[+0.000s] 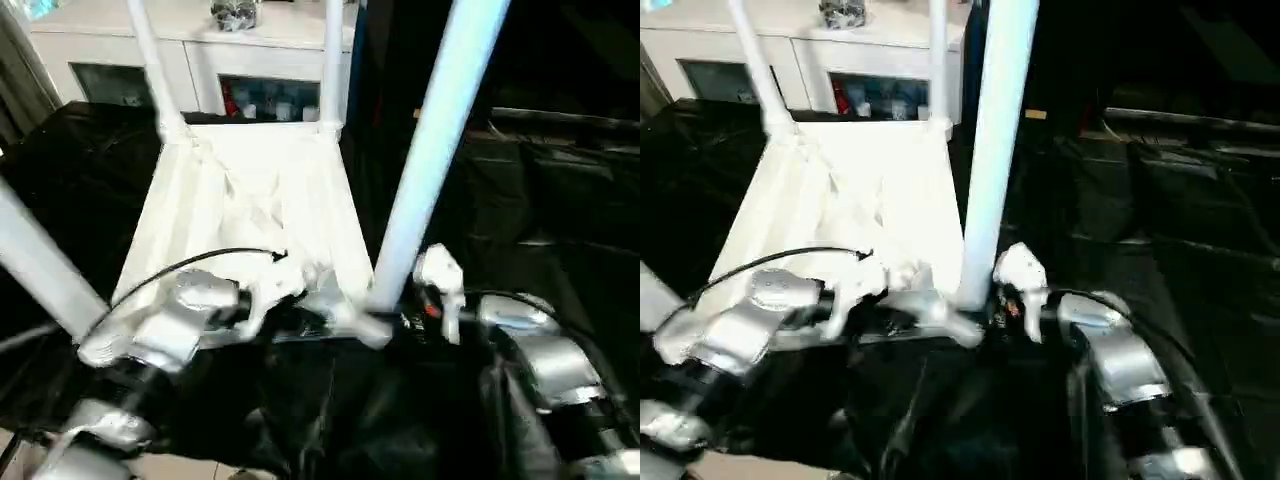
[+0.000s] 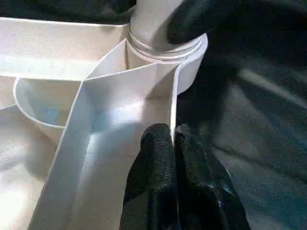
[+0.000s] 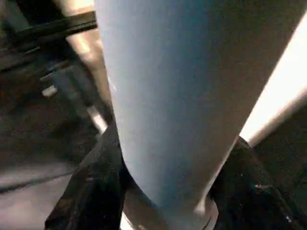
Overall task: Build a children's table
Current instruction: Rotate leg to tighten
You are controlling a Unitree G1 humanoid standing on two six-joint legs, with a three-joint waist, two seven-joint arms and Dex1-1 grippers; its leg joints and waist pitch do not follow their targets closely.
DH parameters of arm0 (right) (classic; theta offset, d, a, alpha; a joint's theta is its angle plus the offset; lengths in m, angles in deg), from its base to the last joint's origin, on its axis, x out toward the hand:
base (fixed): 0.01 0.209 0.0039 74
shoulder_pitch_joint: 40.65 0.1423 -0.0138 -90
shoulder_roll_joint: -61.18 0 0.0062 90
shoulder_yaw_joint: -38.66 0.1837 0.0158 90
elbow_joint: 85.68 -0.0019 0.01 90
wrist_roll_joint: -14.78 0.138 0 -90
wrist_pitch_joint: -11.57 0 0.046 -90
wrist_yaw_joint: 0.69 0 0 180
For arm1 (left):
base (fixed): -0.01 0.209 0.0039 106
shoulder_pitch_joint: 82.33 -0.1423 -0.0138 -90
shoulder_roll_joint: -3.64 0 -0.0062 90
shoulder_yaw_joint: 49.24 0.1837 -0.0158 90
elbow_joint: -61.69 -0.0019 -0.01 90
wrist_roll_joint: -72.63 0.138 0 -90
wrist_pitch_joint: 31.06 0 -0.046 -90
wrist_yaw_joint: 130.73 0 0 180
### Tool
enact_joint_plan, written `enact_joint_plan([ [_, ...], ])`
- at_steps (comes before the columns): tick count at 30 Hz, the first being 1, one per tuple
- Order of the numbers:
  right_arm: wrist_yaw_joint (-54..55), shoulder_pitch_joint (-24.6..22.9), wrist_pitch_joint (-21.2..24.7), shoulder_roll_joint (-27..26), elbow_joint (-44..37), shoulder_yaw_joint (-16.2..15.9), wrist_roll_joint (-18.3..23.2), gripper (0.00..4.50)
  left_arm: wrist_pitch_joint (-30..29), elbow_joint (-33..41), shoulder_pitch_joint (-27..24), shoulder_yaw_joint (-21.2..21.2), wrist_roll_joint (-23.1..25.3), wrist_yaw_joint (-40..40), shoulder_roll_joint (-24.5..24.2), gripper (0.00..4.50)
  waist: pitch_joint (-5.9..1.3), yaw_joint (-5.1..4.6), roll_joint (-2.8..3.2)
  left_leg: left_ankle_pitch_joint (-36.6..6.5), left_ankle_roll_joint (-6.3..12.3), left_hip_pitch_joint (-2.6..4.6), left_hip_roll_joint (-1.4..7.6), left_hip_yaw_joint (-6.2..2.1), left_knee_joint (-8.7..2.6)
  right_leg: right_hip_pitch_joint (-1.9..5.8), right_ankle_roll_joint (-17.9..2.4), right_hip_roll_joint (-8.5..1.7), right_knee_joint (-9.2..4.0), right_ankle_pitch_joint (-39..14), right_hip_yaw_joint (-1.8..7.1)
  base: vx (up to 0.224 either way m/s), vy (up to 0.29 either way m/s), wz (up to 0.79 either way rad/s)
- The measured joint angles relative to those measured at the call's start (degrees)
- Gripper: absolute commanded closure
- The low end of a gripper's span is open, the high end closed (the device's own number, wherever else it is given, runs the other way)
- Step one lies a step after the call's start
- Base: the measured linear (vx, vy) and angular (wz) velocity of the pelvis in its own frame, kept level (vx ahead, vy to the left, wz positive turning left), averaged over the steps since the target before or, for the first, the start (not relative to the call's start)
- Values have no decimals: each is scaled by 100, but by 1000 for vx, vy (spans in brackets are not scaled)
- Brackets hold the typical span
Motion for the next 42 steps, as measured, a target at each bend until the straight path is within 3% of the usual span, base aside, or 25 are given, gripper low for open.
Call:
enact_joint_plan([
  [6,2211,292,5,-1024,632,474,-381,252,-684,-38,58,-193,332,-1439,799,450,-8,-248,-13,1,-2,11,-1,-17,8,0,11,0,-24,-6,-14,0,0,0],
  [10,3089,515,50,-1345,896,630,-528,252,-952,-71,100,-233,380,-2039,1190,450,-9,-315,-12,1,-2,5,-3,-25,9,-3,11,-1,-48,-6,-24,0,0,0],
  [12,3188,575,1,-1388,996,643,-555,252,-953,-131,130,-228,403,-2116,1234,450,-9,-323,-11,1,-2,4,-3,-24,9,-4,10,-1,-48,-6,-24,0,0,0],
  [15,3186,575,-59,-1442,1039,717,-537,182,-949,-131,130,-227,419,-2096,1235,450,-9,-330,-11,1,-1,4,-3,-26,9,-4,10,-1,-48,-6,-26,0,0,0],
  [21,2629,558,-44,-1294,971,708,-416,139,-871,-23,110,-156,424,-1832,1056,450,-9,-356,-11,1,-2,-10,-3,-26,8,-18,9,-1,-45,-4,-25,0,0,0],
  [25,1972,496,-48,-921,806,414,-409,134,-711,181,8,-61,325,-1406,777,450,-9,-323,-11,1,-2,-12,-1,-26,6,-23,-11,-1,-36,36,-25,0,0,0],
  [32,512,257,-59,-199,379,129,-225,134,-417,363,-90,-10,130,-549,254,450,-8,-107,-10,1,-1,-18,7,-15,-15,-23,-24,2,-30,46,-23,0,0,0],
  [36,-276,120,-57,258,38,-90,-67,134,-274,382,-146,3,-83,-25,-5,450,-7,-68,-12,-1,1,-21,6,-5,-15,-24,-27,1,-37,40,-15,0,0,0],
  [42,-880,52,-19,503,-152,-258,35,134,-75,375,-174,59,-155,460,-247,450,-7,-34,-12,0,0,-20,6,-2,-14,-19,-26,1,-33,39,-8,0,0,0],
])
